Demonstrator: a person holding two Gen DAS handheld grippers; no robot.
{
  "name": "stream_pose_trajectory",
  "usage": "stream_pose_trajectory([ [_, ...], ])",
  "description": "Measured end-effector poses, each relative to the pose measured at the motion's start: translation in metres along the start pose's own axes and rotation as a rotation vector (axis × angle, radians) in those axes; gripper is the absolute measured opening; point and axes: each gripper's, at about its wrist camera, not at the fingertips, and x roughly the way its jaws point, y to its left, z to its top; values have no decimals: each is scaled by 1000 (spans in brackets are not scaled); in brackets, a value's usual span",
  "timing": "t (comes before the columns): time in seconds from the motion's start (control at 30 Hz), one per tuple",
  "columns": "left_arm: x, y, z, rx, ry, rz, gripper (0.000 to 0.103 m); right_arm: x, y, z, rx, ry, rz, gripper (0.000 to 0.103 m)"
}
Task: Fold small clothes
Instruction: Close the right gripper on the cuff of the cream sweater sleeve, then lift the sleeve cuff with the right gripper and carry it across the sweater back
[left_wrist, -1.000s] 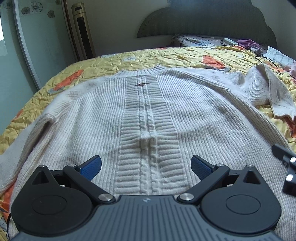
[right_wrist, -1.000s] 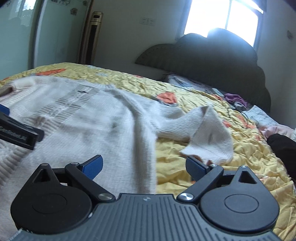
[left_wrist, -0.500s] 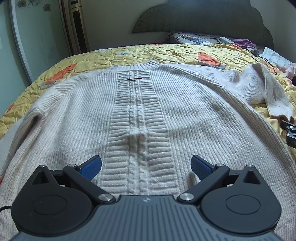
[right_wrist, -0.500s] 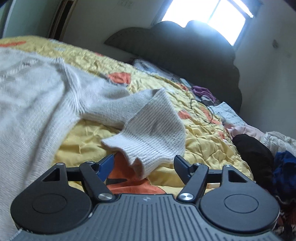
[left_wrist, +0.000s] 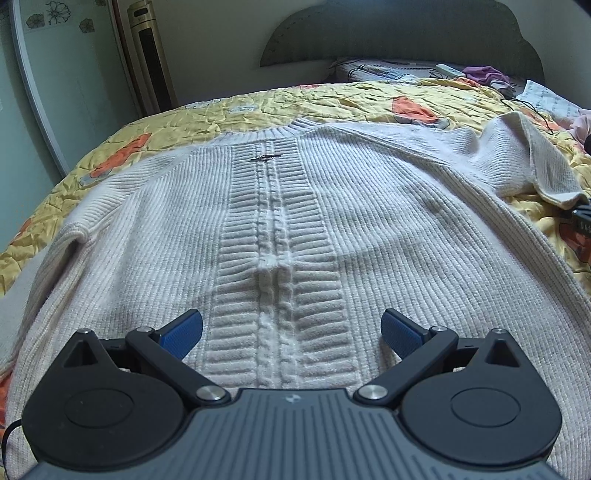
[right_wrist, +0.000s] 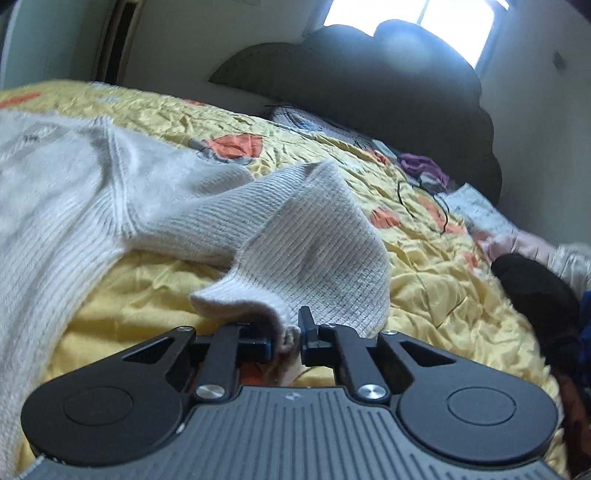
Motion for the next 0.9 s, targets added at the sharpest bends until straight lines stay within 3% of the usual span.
stream_pose_trajectory([
  [0.07, 0, 0, 1, 2, 2, 6, 103, 1, -8, 3, 43, 3, 29, 17],
  [0.1, 0, 0, 1, 4, 2, 9, 103, 2, -12, 5, 65, 9, 45, 12],
  [0.17, -1, 1, 1, 10, -1, 20, 103, 5, -24, 9, 141, 17, 136, 12],
  [0.67, -1, 20, 8, -10, -13, 92, 103, 5, -87, 62, 625, -37, 493, 13],
  [0.9, 2, 31, 9, -35, -7, 124, 103, 13, -101, 82, 761, -66, 551, 14],
])
